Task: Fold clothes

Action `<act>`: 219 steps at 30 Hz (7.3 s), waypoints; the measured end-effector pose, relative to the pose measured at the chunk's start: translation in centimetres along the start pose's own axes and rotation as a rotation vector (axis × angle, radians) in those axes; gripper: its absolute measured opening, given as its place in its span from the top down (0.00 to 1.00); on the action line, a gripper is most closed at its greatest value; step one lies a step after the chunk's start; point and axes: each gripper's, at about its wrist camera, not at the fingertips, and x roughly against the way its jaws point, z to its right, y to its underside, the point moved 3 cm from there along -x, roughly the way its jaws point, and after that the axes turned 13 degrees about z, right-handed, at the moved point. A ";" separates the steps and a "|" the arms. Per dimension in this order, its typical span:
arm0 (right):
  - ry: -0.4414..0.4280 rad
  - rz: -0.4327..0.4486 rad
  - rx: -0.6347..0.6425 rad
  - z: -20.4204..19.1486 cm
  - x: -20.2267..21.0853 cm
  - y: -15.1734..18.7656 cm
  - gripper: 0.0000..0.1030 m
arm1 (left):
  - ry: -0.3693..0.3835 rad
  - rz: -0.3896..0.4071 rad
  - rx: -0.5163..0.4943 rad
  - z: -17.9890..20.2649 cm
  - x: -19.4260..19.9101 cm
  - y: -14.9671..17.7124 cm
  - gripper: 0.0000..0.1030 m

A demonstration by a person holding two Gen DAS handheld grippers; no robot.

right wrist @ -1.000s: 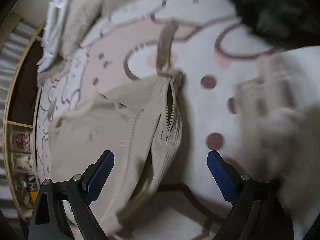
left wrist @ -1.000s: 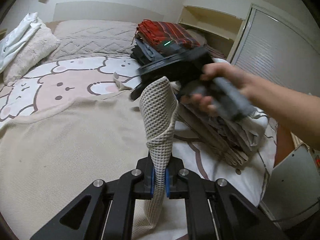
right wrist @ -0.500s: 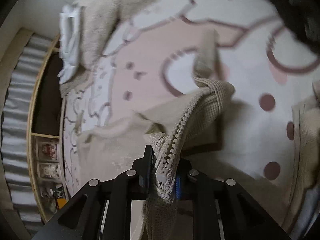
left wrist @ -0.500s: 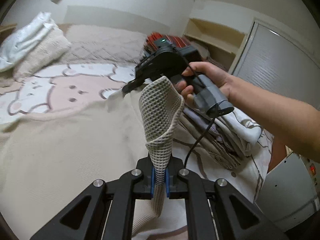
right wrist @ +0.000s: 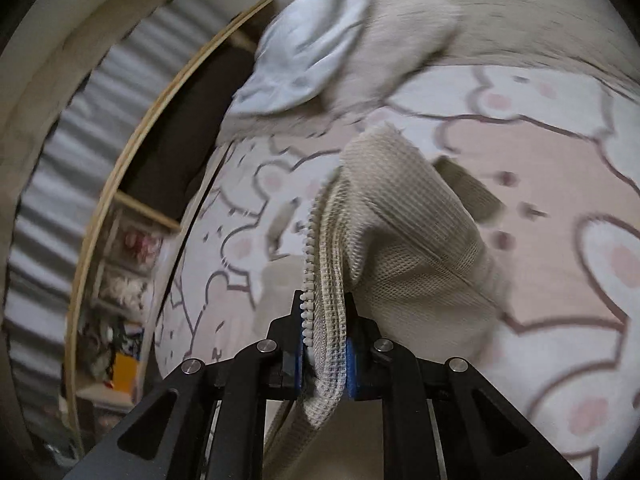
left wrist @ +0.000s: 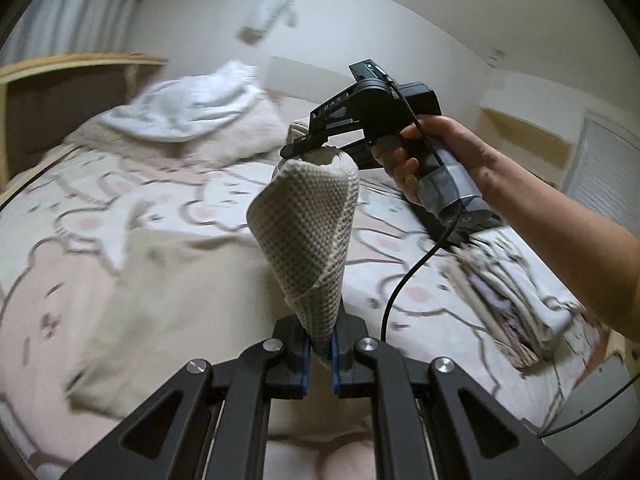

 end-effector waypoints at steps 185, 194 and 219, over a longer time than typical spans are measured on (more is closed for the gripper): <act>1.169 0.492 1.205 -5.9 31.3 -8.1 0.90 | 0.083 0.250 -0.662 16.9 -14.9 -30.1 0.84; 1.439 0.422 1.079 6.0 42.5 -10.7 0.90 | 0.231 0.229 -0.648 31.7 -22.2 -29.0 0.84; 1.521 0.483 0.855 22.8 51.5 -14.5 0.90 | 0.251 0.270 -0.715 45.1 -26.5 -24.8 0.84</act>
